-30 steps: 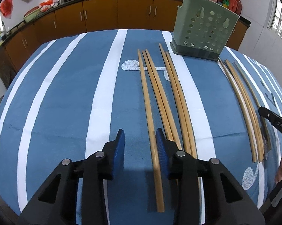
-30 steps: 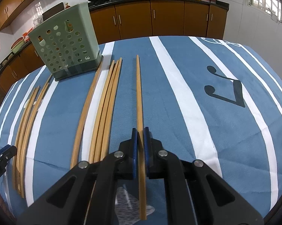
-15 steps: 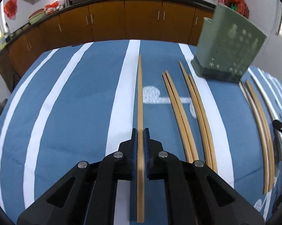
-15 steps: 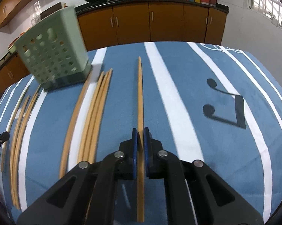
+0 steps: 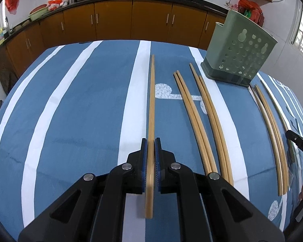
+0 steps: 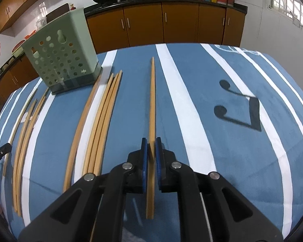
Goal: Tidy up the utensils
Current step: 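Lift both held chopsticks upright and carry them over the green holder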
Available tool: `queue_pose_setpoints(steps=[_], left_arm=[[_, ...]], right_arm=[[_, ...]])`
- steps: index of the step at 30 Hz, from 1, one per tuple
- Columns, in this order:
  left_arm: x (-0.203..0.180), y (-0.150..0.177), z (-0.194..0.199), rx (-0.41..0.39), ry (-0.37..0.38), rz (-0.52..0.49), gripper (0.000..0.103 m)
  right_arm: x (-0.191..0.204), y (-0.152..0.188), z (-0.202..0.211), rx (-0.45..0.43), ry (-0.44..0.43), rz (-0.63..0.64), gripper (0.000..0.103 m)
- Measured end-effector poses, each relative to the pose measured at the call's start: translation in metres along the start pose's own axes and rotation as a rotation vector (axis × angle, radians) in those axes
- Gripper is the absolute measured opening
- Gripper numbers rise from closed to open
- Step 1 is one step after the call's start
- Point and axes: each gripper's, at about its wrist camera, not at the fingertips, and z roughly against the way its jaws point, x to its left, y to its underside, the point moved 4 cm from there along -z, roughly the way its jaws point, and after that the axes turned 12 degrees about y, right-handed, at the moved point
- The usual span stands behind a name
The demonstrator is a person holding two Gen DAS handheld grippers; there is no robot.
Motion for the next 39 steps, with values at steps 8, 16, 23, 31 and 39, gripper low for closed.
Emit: queue_pose_setpoints(steps=[8, 16, 23, 31, 39], left_arm=[[-0.005, 0.010, 0.005, 0.006, -0.023, -0.047, 0.007], [-0.009, -0.006, 0.041, -0.076, 0.001, -0.051, 0.007], [-0.015, -0.035, 0.086, -0.210, 0.019, -0.055, 0.007], [-0.022, -0.071, 0.121, -0.334, 0.017, -0.066, 0.007], [-0.024, -0.096, 0.131, -0.380, 0.001, -0.079, 0.007]], right_arm=[[-0.001, 0.002, 0.010, -0.020, 0.001, 0.003, 0.008], [-0.011, -0.021, 0.063, -0.176, -0.020, -0.024, 0.008], [-0.024, -0.045, 0.108, -0.316, -0.036, -0.068, 0.008], [-0.032, -0.073, 0.138, -0.415, -0.050, -0.096, 0.008], [-0.035, -0.097, 0.148, -0.452, -0.054, -0.104, 0.008]])
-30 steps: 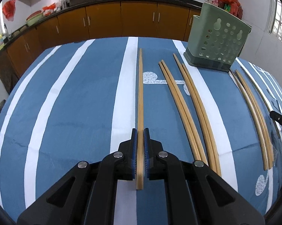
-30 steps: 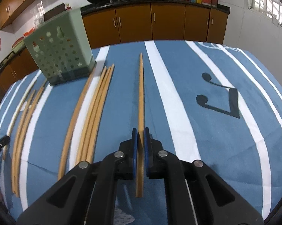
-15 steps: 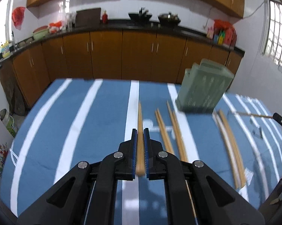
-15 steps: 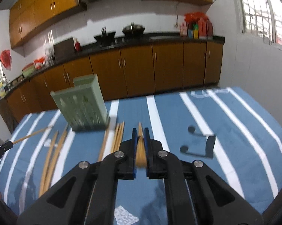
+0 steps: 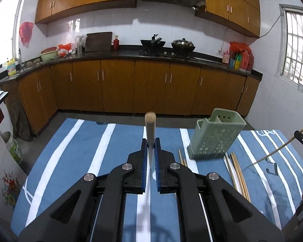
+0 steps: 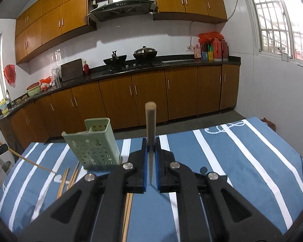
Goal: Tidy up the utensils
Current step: 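Lift both held chopsticks upright and carry them over the green holder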
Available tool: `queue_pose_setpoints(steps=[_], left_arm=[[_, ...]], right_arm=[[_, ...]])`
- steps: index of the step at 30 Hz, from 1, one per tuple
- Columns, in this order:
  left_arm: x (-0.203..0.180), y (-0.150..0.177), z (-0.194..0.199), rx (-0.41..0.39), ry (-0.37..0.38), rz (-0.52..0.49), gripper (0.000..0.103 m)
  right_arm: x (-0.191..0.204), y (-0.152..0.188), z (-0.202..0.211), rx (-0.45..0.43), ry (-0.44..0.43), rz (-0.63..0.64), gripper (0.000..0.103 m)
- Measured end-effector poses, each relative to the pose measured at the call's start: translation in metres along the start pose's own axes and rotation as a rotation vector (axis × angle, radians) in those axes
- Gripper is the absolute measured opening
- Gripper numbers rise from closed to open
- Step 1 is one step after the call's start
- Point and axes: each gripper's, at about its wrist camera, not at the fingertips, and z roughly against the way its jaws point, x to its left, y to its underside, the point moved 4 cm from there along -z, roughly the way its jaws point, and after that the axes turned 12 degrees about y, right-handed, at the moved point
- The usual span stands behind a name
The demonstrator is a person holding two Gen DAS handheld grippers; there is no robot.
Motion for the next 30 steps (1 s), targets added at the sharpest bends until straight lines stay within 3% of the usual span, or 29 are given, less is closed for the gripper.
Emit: queue_pose_setpoints(steps=[5, 10, 18, 23, 30], left_arm=[[-0.002, -0.032, 0.010, -0.060, 0.010, 0.001, 0.007], [-0.022, -0.080, 0.028, -0.176, 0.060, -0.013, 0.007], [-0.065, -0.135, 0.028, -0.349, 0.139, 0.010, 0.007], [-0.080, -0.128, -0.004, -0.327, 0.175, 0.020, 0.007], [-0.085, -0.103, -0.045, -0.244, 0.196, 0.029, 0.007]], right_arm=[[0.002, -0.046, 0.011, -0.086, -0.038, -0.044, 0.008], [0.014, -0.101, 0.033, -0.194, -0.137, -0.111, 0.008], [0.054, -0.122, 0.027, -0.231, -0.229, -0.092, 0.008], [0.072, -0.115, 0.006, -0.209, -0.227, -0.058, 0.008], [0.084, -0.089, -0.033, -0.115, -0.215, -0.026, 0.008]])
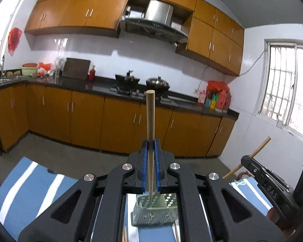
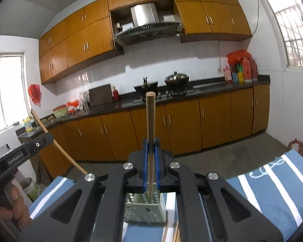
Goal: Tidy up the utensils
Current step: 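Lift both held chopsticks upright and carry them over the green holder, then open both tools to drop the chopsticks into the green holder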
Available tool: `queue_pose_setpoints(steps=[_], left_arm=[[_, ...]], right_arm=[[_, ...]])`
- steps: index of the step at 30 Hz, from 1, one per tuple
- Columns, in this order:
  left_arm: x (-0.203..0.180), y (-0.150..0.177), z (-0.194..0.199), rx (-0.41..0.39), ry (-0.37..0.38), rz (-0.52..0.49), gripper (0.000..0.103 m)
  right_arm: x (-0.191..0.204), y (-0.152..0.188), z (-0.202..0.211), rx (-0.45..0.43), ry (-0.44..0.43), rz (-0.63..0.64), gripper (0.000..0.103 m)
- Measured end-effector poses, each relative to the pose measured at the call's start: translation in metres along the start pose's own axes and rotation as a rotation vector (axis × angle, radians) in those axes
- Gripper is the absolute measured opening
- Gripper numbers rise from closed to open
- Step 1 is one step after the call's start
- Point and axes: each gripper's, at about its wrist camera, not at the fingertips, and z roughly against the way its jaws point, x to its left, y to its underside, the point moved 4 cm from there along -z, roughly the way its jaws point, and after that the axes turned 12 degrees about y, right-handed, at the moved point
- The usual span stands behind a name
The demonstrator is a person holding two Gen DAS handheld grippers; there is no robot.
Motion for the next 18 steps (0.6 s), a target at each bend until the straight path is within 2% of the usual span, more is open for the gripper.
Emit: queue_pose_setpoints(steps=[6, 8, 10, 11, 13, 14, 18], left_arm=[[0.005, 0.022, -0.015, 0.084, -0.003, 0.018, 0.007], [0.006, 0.023, -0.013, 0.084, -0.007, 0.019, 0.008], [0.006, 0.023, -0.008, 0.080, -0.009, 0.013, 0.009], [0.007, 0.022, -0.006, 0.077, -0.010, 0.012, 0.010], [0.007, 0.019, 0.003, 0.063, -0.020, 0.011, 0.027], [0.007, 0.017, 0.004, 0.055, -0.025, 0.011, 0.031], [0.011, 0.014, 0.022, 0.035, -0.027, 0.023, 0.032]], right_arm=[[0.002, 0.017, -0.012, 0.052, -0.005, -0.006, 0.010], [0.000, 0.018, -0.010, 0.049, -0.006, -0.008, 0.012], [-0.001, 0.015, -0.005, 0.038, -0.006, -0.017, 0.022], [-0.003, 0.014, -0.001, 0.031, -0.005, -0.020, 0.023], [-0.005, 0.012, 0.008, 0.017, -0.006, -0.027, 0.024], [-0.007, 0.011, 0.015, 0.008, -0.007, -0.031, 0.024], [-0.020, 0.016, 0.041, -0.006, 0.001, -0.048, 0.029]])
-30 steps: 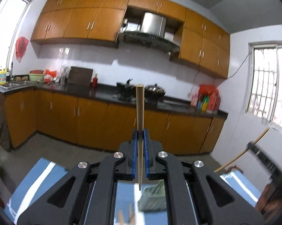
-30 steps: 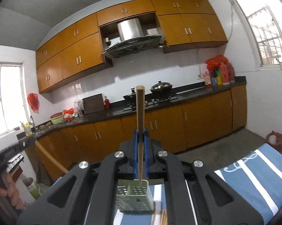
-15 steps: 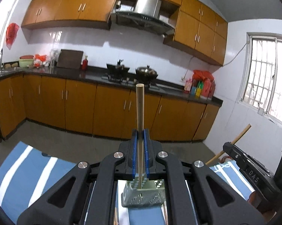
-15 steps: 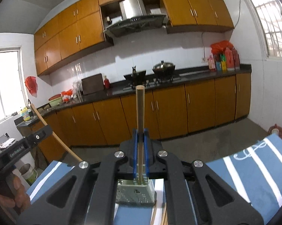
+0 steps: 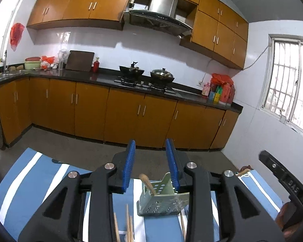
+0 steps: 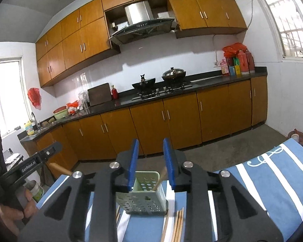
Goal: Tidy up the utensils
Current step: 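Open both tools to drop the chopsticks into the green holder, then lower both open tools back toward the chopsticks on the cloth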
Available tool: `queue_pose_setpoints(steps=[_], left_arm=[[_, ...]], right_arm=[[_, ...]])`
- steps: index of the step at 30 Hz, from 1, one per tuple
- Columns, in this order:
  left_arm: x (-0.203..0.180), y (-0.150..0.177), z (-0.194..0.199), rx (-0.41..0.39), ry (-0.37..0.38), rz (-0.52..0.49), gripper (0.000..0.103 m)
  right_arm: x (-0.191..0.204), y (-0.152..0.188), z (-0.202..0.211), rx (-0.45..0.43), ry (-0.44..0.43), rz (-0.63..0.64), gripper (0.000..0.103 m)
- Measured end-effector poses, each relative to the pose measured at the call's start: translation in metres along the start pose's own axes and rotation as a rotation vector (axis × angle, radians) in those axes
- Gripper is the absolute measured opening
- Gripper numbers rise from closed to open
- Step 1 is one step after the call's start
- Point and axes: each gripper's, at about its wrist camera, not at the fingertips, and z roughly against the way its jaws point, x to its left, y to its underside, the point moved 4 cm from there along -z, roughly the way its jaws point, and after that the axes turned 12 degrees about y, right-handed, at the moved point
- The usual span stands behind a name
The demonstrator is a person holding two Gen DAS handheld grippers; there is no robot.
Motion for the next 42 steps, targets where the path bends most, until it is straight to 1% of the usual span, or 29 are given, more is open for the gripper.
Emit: queue_pose_setpoints(steps=[2, 5, 6, 8, 9, 11, 13, 14, 15, 16, 18, 21, 23, 26, 29, 31, 35, 37, 39, 41, 42], left_arm=[[0.004, 0.001, 0.012, -0.004, 0.003, 0.016, 0.032], [0.014, 0.011, 0.029, 0.004, -0.010, 0.039, 0.032], [0.018, 0.019, 0.036, 0.014, -0.021, 0.045, 0.032], [0.025, 0.034, 0.044, 0.044, -0.048, 0.049, 0.032], [0.028, 0.041, 0.045, 0.063, -0.065, 0.049, 0.032], [0.038, 0.068, 0.047, 0.127, -0.115, 0.042, 0.032], [0.046, 0.094, 0.047, 0.188, -0.143, 0.045, 0.032], [0.051, 0.108, 0.046, 0.221, -0.150, 0.051, 0.032], [0.055, 0.123, 0.046, 0.252, -0.159, 0.054, 0.032], [0.057, 0.132, 0.046, 0.273, -0.167, 0.054, 0.032], [0.062, 0.154, 0.046, 0.318, -0.187, 0.055, 0.032], [0.067, 0.175, 0.049, 0.362, -0.190, 0.079, 0.032], [0.070, 0.188, 0.051, 0.383, -0.191, 0.102, 0.032], [0.071, 0.196, 0.051, 0.401, -0.187, 0.119, 0.032], [0.070, 0.201, 0.050, 0.415, -0.182, 0.119, 0.032], [0.069, 0.202, 0.048, 0.422, -0.178, 0.119, 0.032], [0.067, 0.206, 0.046, 0.434, -0.172, 0.120, 0.032], [0.066, 0.208, 0.045, 0.442, -0.165, 0.120, 0.032], [0.064, 0.210, 0.043, 0.453, -0.155, 0.121, 0.032], [0.061, 0.213, 0.041, 0.463, -0.142, 0.123, 0.032], [0.060, 0.215, 0.039, 0.470, -0.135, 0.121, 0.032]], right_arm=[[-0.010, 0.007, 0.011, 0.005, 0.014, -0.003, 0.029], [-0.029, 0.031, 0.021, 0.043, 0.060, 0.008, 0.030], [-0.036, 0.044, 0.021, 0.068, 0.081, 0.015, 0.030], [-0.049, 0.074, 0.016, 0.150, 0.114, 0.024, 0.030], [-0.056, 0.095, 0.009, 0.215, 0.131, 0.029, 0.030], [-0.064, 0.126, -0.001, 0.307, 0.153, 0.030, 0.030], [-0.069, 0.160, -0.011, 0.418, 0.141, 0.011, 0.028], [-0.069, 0.175, -0.015, 0.464, 0.130, 0.004, 0.024], [-0.066, 0.188, -0.017, 0.503, 0.120, 0.002, 0.021], [-0.063, 0.202, -0.020, 0.544, 0.106, 0.001, 0.019], [-0.057, 0.222, -0.024, 0.599, 0.085, 0.004, 0.018], [-0.046, 0.233, -0.026, 0.624, 0.072, 0.020, 0.017], [-0.039, 0.232, -0.027, 0.629, 0.070, 0.034, 0.017], [-0.034, 0.237, -0.030, 0.641, 0.079, 0.059, 0.015], [-0.031, 0.238, -0.032, 0.636, 0.090, 0.084, 0.014], [-0.030, 0.238, -0.033, 0.626, 0.128, 0.119, 0.014], [-0.039, 0.237, -0.034, 0.618, 0.166, 0.124, 0.014], [-0.040, 0.238, -0.034, 0.616, 0.170, 0.129, 0.014], [-0.039, 0.241, -0.035, 0.629, 0.156, 0.132, 0.014], [-0.037, 0.243, -0.034, 0.616, 0.165, 0.168, 0.014], [-0.037, 0.242, -0.034, 0.613, 0.186, 0.183, 0.010]])
